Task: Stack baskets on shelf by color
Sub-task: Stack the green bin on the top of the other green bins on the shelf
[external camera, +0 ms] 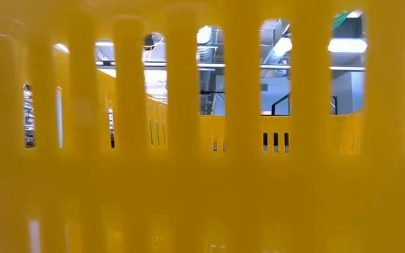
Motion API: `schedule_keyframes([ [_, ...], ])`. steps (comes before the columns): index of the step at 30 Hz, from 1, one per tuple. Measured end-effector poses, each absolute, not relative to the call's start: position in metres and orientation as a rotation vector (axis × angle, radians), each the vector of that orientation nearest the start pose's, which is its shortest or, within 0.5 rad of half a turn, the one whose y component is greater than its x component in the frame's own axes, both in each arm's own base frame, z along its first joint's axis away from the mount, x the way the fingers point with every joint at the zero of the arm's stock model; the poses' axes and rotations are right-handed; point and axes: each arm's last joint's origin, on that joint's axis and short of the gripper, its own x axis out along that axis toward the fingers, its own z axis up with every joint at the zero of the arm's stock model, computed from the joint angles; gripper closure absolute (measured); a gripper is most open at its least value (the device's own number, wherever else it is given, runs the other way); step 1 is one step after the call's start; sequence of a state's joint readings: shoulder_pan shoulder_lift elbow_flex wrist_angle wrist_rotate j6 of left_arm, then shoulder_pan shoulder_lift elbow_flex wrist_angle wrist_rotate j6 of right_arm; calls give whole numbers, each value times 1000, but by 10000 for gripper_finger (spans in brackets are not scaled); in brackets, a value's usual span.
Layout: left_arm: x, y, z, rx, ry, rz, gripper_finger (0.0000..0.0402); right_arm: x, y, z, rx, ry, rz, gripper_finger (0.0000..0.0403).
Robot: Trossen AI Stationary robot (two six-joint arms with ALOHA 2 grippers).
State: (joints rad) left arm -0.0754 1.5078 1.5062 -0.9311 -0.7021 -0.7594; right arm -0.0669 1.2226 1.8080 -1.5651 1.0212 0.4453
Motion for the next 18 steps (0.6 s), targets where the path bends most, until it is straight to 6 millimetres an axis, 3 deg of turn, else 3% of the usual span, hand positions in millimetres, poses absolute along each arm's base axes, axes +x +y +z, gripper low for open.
schedule_keyframes([
  [10,292,-1,320,-568,-194,339,402,172,-37,458,-151,722,-1180,400],
  [15,286,5,296,-632,-322,287,401,193,-38,449,-178,761,-1178,400],
  [18,288,5,295,-648,-333,278,401,208,-37,443,-192,783,-1165,400],
])
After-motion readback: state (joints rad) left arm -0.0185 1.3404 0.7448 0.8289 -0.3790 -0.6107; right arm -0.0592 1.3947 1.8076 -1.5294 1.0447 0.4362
